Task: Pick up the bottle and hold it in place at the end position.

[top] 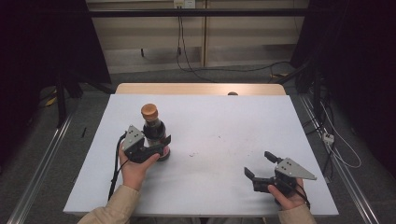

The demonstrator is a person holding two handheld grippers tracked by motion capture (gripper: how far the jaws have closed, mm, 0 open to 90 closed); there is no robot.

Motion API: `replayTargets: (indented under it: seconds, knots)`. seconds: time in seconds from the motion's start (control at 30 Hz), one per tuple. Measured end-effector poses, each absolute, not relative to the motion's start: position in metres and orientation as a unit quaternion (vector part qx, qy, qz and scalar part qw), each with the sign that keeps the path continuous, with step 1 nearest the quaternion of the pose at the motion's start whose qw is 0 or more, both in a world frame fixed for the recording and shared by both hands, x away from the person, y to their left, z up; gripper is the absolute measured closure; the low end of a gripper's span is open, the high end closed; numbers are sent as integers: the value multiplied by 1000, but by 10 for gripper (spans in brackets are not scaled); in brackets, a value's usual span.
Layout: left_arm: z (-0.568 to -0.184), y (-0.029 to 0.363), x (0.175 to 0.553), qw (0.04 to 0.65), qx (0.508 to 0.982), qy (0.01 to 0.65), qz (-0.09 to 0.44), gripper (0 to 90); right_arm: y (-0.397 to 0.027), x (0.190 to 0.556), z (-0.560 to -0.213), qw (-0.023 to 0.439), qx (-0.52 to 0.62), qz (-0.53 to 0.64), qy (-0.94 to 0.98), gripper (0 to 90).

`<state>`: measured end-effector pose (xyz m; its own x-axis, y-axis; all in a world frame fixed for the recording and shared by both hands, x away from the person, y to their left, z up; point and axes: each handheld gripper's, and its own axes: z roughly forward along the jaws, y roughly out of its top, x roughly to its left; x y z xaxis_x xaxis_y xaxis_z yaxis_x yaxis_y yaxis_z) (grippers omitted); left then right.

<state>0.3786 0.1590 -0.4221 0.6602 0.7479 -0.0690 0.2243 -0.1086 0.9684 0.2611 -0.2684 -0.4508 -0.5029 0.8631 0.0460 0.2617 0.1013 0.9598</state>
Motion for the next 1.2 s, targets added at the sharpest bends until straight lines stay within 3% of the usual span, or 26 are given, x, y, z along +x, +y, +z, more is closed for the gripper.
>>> replayTargets:
  seconds: [1.2]
  knots:
    - [-404, 143, 393, 584, 713, 308, 236, 304, -270, 261, -450, 283, 406, 537, 683, 41]
